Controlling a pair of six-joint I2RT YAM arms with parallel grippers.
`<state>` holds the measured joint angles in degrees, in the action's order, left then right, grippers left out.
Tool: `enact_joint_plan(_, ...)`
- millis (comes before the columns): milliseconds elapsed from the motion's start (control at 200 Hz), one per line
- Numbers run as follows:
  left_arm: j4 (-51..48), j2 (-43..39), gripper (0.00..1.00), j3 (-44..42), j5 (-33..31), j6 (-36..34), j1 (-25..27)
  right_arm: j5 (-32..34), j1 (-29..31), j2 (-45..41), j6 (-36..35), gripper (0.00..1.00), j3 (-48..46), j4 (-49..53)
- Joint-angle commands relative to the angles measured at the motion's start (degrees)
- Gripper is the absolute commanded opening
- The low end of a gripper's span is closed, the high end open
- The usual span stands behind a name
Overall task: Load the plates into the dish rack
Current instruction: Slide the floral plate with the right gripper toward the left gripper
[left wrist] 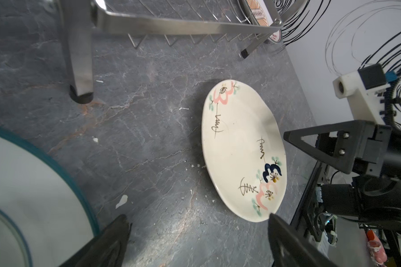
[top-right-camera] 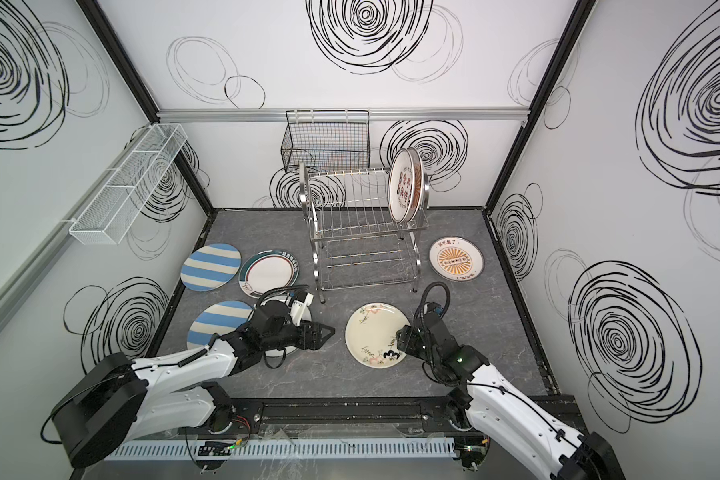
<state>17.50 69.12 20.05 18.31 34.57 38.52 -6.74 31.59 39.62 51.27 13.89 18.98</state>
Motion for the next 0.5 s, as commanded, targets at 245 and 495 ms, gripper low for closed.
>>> enact_joint_plan(245, 3.99, 2.94, 0.96, 2.52, -0.19, 0.24, 0.94, -10.97, -7.23, -0.82, 0.64, 0.68, -8.63, -14.57)
enact_joint_plan(495, 3.99, 3.66, 0.96, 2.81, 0.18, -0.02, 0.97, -13.05, -9.25, 0.24, 1.12, 0.65, -13.22, -19.96)
